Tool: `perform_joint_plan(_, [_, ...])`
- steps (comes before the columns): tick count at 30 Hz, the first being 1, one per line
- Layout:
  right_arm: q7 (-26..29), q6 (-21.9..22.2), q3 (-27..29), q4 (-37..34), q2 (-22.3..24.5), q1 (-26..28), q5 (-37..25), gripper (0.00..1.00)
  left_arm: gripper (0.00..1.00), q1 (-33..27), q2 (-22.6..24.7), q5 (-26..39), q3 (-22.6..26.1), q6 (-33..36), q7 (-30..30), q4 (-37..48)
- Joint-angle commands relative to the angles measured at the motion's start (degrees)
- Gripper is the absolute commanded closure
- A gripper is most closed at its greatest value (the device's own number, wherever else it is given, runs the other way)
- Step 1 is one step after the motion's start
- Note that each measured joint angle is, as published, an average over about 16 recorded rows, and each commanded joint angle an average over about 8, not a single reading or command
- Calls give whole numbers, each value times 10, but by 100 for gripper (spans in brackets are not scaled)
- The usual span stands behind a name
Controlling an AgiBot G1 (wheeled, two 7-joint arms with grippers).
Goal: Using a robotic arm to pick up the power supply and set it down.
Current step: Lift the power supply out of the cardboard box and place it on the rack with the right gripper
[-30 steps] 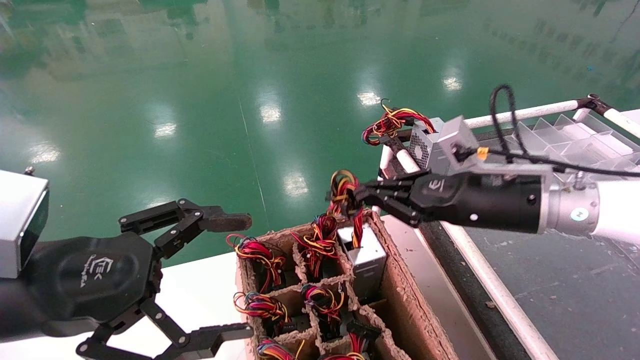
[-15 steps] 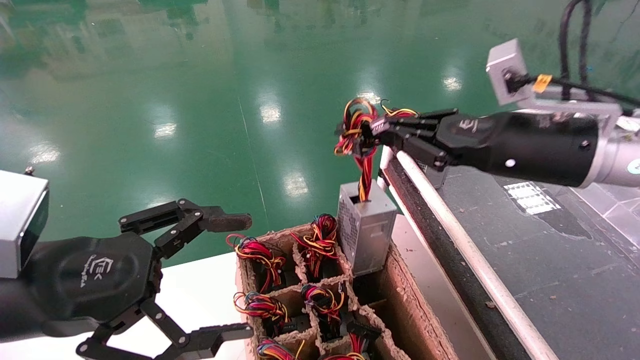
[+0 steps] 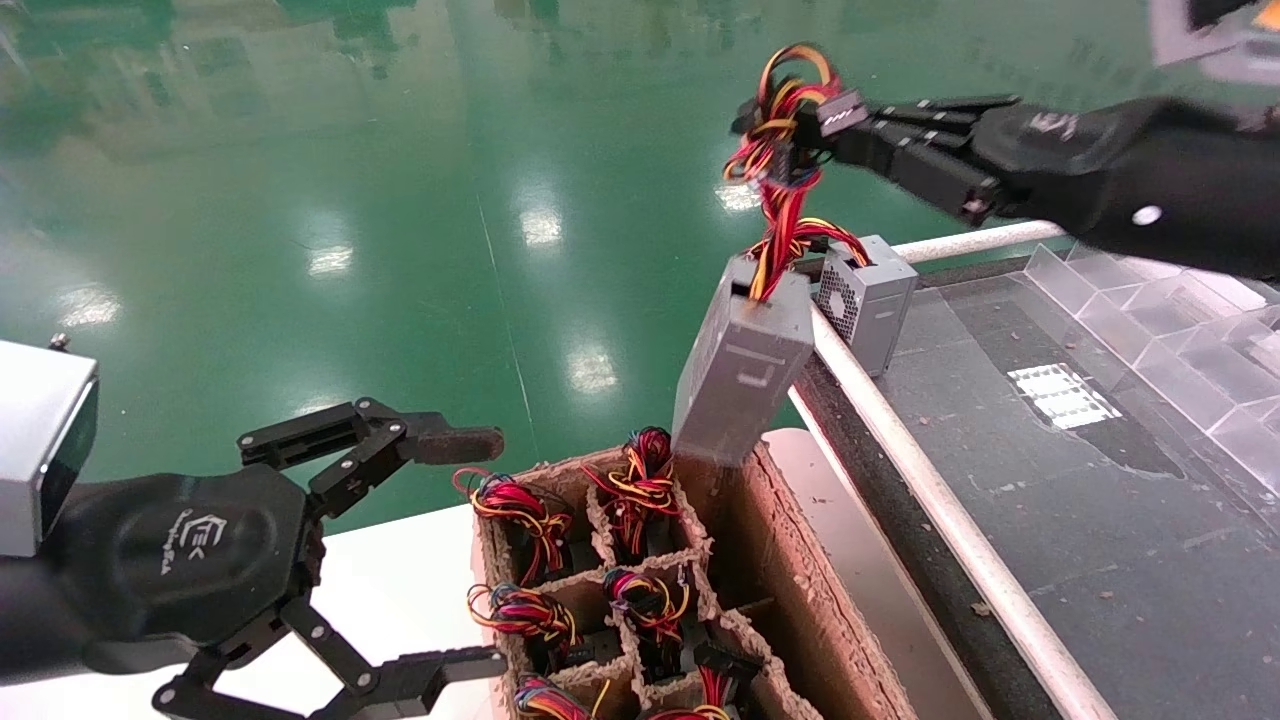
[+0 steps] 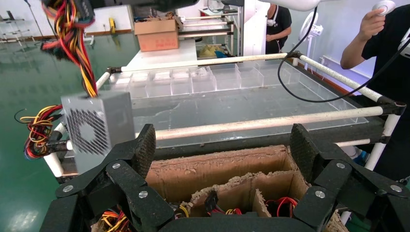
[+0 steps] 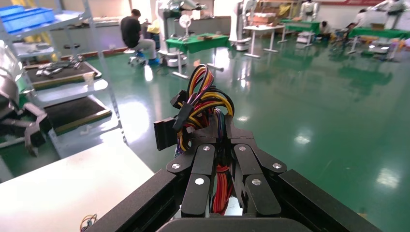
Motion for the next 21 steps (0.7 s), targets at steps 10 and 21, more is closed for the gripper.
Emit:
perform_joint_plan(10, [-9, 3, -5, -27, 51, 11, 16, 100, 0, 0, 0, 0, 0, 0, 0, 0])
perform_joint_plan(21, [-47, 14, -12, -95, 102, 13, 7, 100, 0, 0, 0, 0, 1, 0, 0, 0])
